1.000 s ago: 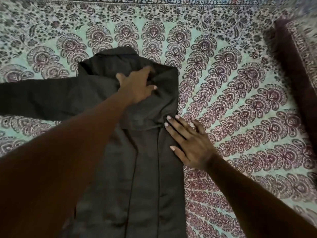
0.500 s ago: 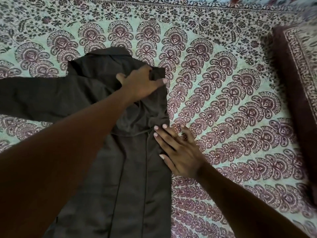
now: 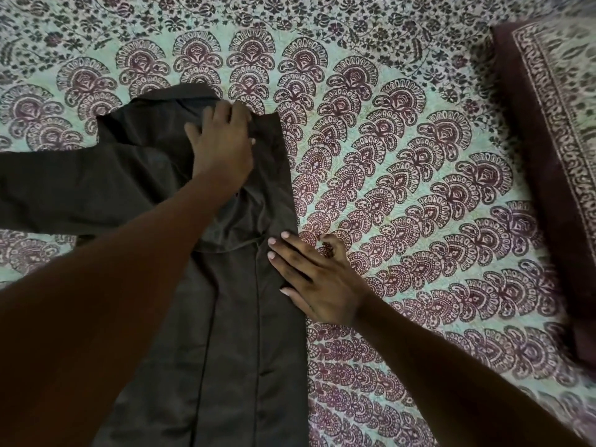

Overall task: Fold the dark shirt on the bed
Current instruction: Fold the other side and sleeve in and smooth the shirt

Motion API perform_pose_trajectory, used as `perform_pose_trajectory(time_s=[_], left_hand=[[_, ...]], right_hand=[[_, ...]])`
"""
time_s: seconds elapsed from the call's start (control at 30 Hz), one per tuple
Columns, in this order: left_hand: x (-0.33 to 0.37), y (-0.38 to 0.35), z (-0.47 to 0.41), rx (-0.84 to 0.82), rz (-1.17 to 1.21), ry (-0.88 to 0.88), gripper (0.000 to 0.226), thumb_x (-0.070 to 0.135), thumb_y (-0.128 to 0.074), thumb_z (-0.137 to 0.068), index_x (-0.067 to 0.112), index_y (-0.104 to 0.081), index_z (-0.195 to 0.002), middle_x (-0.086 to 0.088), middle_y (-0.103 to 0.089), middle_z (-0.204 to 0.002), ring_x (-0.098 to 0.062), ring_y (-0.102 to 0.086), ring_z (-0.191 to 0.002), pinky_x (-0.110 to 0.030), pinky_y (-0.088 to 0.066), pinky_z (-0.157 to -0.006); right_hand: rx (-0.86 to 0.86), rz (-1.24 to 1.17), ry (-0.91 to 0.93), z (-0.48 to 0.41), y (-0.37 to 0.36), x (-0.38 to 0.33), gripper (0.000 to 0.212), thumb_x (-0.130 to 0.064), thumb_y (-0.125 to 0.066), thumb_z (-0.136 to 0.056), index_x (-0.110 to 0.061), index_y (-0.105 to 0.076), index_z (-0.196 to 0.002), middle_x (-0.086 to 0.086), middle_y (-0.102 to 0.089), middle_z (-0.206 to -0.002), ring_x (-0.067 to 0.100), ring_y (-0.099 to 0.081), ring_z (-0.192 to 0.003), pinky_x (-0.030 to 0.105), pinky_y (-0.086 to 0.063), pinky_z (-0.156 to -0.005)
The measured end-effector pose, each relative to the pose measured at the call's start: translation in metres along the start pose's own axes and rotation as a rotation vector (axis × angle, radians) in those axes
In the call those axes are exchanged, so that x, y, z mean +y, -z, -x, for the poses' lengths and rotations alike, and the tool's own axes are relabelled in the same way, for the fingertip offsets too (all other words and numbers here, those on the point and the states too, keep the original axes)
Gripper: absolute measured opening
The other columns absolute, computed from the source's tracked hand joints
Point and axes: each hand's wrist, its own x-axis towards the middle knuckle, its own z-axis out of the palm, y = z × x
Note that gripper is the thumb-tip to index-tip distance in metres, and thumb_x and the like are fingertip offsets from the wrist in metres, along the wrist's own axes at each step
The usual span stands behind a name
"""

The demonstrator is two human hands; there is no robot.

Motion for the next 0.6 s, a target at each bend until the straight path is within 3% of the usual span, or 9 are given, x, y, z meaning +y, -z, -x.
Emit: perform_pose_trajectory(time_s=[0.07, 0.17, 0.23, 0.33, 0.47, 0.53, 0.6], left_hand=[[0.005, 0.006, 0.025, 0.115, -0.097, -0.171, 0.030, 0.025, -0.058, -0.094, 0.015, -0.054, -0.122, -0.016, -0.052, -0.127, -0.039, -0.051, -0.116, -0.053, -0.038, -0.093], [-0.005, 0.000, 0.069, -0.009, -0.169, -0.377, 0.042, 0.039, -0.046, -0.094, 0.017, -0.056, -0.129, -0.009, -0.055, -0.133, -0.033, -0.054, -0.117, -0.048, -0.040, -0.093], [-0.025, -0.012, 0.090, -0.091, -0.206, -0.334, 0.054, 0.045, -0.040, -0.095, 0.017, -0.054, -0.139, -0.007, -0.050, -0.151, -0.030, -0.051, -0.132, -0.049, -0.038, -0.102], [-0.052, -0.024, 0.109, -0.134, -0.187, -0.200, 0.064, 0.052, -0.032, -0.101, 0.022, -0.037, -0.158, -0.003, -0.029, -0.170, -0.027, -0.034, -0.152, -0.054, -0.031, -0.114], [-0.060, -0.034, 0.120, -0.110, -0.165, -0.183, 0.070, 0.055, -0.022, -0.106, 0.022, -0.016, -0.166, 0.000, -0.011, -0.175, -0.022, -0.017, -0.160, -0.055, -0.023, -0.123], [-0.061, -0.039, 0.122, -0.083, -0.160, -0.173, 0.070, 0.052, -0.022, -0.107, 0.019, -0.012, -0.167, 0.000, -0.009, -0.176, -0.021, -0.014, -0.161, -0.054, -0.020, -0.125], [-0.062, -0.042, 0.121, -0.070, -0.157, -0.171, 0.070, 0.050, -0.024, -0.107, 0.016, -0.012, -0.167, -0.001, -0.010, -0.176, -0.021, -0.014, -0.161, -0.053, -0.019, -0.125]], right_hand=[[-0.017, -0.017, -0.014, 0.000, 0.002, 0.001, 0.059, -0.047, -0.033, -0.109, -0.016, -0.039, -0.159, 0.007, -0.023, -0.173, 0.021, -0.023, -0.159, 0.060, -0.031, -0.108], [-0.035, -0.039, -0.039, 0.000, 0.004, 0.000, 0.059, -0.048, -0.035, -0.107, -0.018, -0.041, -0.158, 0.010, -0.026, -0.171, 0.024, -0.027, -0.157, 0.058, -0.032, -0.107], [-0.041, -0.051, -0.068, -0.001, 0.006, 0.000, 0.061, -0.049, -0.037, -0.106, -0.018, -0.040, -0.159, 0.010, -0.025, -0.171, 0.024, -0.026, -0.158, 0.058, -0.031, -0.107], [-0.061, -0.056, -0.091, -0.002, 0.007, -0.001, 0.064, -0.049, -0.037, -0.106, -0.016, -0.036, -0.161, 0.008, -0.023, -0.172, 0.022, -0.021, -0.160, 0.058, -0.030, -0.108], [-0.044, -0.064, -0.093, -0.005, 0.008, -0.002, 0.063, -0.048, -0.036, -0.107, -0.014, -0.040, -0.159, 0.007, -0.033, -0.168, 0.022, -0.035, -0.154, 0.057, -0.031, -0.109], [0.010, -0.057, -0.093, -0.013, 0.012, 0.001, 0.061, -0.048, -0.037, -0.107, -0.012, -0.044, -0.157, 0.007, -0.044, -0.162, 0.023, -0.045, -0.146, 0.055, -0.031, -0.109], [0.023, -0.043, -0.059, -0.028, 0.017, 0.010, 0.062, -0.047, -0.035, -0.108, -0.010, -0.043, -0.157, 0.007, -0.044, -0.162, 0.022, -0.044, -0.148, 0.054, -0.029, -0.111]])
